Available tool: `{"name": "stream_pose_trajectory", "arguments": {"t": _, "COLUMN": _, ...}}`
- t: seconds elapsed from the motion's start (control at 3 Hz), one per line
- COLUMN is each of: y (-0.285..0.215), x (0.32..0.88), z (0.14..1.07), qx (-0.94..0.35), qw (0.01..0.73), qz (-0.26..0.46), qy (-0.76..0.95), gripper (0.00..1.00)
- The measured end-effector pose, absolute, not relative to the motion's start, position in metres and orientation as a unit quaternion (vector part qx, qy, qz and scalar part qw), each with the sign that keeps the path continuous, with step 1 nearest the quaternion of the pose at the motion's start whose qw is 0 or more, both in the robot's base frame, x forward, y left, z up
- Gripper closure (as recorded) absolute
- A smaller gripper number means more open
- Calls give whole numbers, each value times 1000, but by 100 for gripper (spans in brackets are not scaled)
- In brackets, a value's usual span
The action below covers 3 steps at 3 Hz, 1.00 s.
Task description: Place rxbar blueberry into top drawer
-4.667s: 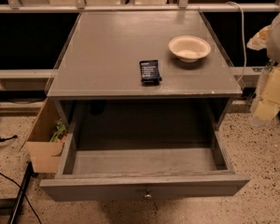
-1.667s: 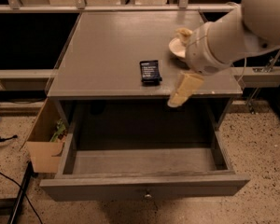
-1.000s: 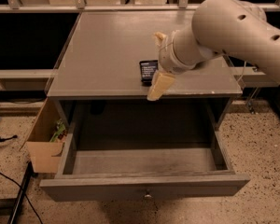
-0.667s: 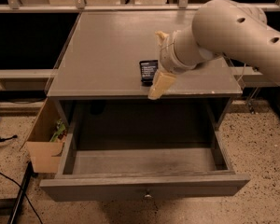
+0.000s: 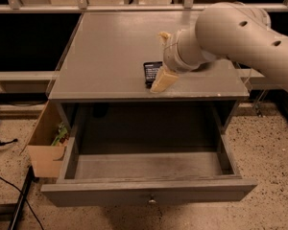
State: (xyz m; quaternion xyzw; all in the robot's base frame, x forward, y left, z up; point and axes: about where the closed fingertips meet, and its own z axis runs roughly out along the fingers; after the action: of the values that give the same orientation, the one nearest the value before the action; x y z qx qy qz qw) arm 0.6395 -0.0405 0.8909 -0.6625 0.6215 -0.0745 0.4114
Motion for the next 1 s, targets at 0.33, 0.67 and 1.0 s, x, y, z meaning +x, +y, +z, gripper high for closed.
{"name": "stream_pose_trajectory", "arguments": {"t": 0.33, "y": -37, "x": 645, "z": 890, "qx": -663, "qw": 414, "qz": -79, "qy": 618, "gripper": 29}}
{"name": "stream_pose_trajectory", "arguments": {"t": 0.67, "y": -37, "x": 647, "z": 883, "qx": -665, "qw": 408, "qz": -82, "qy": 620, "gripper": 49}}
{"name": "stream_pose_trajectory", "arguments": {"t": 1.0, "y": -39, "x": 647, "z": 877, "qx": -666, "qw": 399, "qz": -81, "qy": 625, "gripper": 47}}
